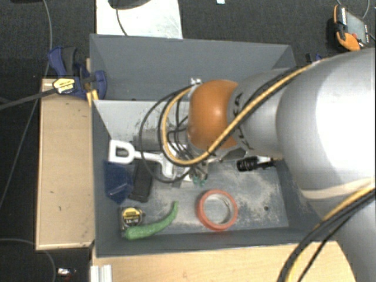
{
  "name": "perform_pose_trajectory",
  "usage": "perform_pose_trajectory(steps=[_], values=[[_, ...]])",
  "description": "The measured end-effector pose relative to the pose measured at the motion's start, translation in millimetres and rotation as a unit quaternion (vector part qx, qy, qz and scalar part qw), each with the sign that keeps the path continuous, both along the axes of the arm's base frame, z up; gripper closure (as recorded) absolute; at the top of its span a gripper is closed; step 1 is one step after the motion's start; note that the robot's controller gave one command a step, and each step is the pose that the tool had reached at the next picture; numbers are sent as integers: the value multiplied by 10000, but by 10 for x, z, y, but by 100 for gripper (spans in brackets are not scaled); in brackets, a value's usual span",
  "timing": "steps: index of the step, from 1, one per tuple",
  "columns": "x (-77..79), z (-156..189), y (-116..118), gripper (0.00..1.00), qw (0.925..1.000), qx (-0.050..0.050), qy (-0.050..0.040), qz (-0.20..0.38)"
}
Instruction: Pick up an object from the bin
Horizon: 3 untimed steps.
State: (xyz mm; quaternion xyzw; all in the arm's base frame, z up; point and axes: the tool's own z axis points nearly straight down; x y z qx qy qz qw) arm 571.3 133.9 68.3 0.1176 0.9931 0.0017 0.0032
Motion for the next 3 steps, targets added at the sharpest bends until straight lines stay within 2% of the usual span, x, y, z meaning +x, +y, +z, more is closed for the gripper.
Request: perform_pose_trajectory(steps=[1,3], values=[[-1,0,1,100,10000,1,1,-3],[-6,320,-8,100,10000,0,3,-11]])
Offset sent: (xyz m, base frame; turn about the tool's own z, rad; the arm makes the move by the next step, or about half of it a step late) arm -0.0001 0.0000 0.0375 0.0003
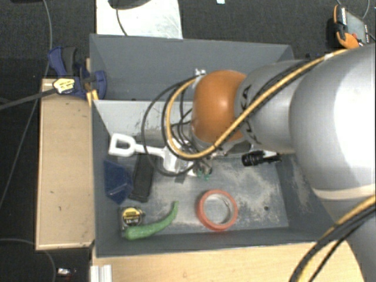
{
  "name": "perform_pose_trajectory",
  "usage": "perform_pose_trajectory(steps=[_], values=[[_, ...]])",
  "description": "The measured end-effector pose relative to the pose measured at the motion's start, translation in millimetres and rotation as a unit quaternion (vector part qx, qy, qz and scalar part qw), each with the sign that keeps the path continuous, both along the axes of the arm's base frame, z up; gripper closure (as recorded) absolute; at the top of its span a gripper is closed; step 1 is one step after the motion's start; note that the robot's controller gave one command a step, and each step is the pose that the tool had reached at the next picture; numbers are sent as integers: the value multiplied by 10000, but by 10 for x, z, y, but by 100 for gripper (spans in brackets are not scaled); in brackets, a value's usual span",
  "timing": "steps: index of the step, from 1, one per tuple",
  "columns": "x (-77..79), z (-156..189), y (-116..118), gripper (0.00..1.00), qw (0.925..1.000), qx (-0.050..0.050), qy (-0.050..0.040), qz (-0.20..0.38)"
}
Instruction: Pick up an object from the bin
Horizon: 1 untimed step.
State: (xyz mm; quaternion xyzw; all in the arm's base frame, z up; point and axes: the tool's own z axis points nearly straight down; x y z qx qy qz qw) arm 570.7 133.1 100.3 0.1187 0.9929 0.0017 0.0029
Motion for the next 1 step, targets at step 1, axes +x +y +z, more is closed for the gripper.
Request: perform_pose_trajectory(steps=[1], values=[[4,147,-2,100,10000,3,-10,-3]])
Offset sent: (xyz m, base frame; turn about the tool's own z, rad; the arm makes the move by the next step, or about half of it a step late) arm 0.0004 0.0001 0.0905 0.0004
